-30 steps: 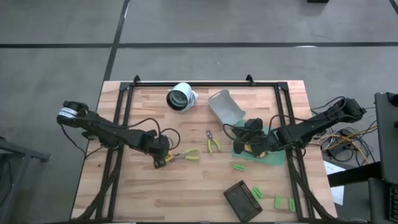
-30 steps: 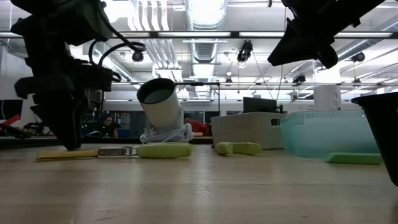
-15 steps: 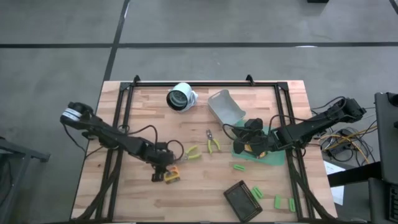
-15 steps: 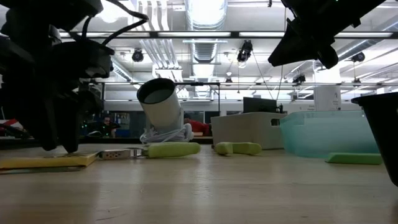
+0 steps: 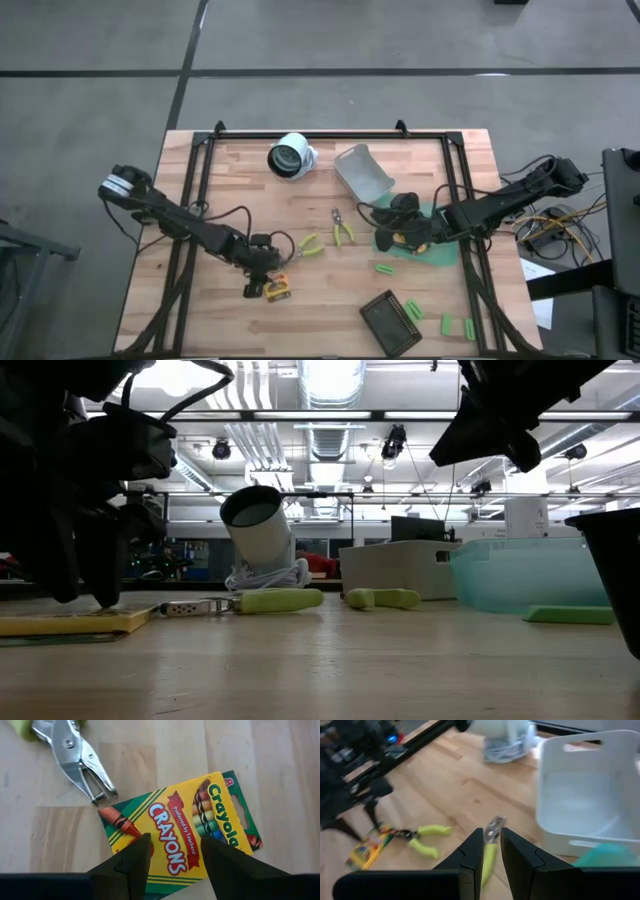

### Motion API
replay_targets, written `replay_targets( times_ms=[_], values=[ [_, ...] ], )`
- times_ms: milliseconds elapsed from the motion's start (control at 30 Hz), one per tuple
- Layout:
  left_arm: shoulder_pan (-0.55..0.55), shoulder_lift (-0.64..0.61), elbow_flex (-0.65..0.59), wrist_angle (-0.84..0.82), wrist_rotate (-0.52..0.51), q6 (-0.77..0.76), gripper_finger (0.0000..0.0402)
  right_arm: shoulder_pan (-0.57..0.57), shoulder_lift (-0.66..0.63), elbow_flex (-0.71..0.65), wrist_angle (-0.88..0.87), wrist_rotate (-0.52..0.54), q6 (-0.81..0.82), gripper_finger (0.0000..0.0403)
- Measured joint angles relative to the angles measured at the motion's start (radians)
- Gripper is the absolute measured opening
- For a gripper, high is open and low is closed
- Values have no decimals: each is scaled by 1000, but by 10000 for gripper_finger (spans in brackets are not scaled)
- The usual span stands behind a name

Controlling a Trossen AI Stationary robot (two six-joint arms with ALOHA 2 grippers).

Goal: Pick & Place School Supplies
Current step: Put the yellow crayon box into the green bin

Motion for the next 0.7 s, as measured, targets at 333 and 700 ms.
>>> replay_targets(
  times_ms=[333,700],
  values=[
    [20,-55,213,-109,-219,-160,181,11,162,0,545,-285,-551,63],
    [36,-222,501,-367,-390,-357,181,9,487,138,741,-371,-602,63]
  ],
)
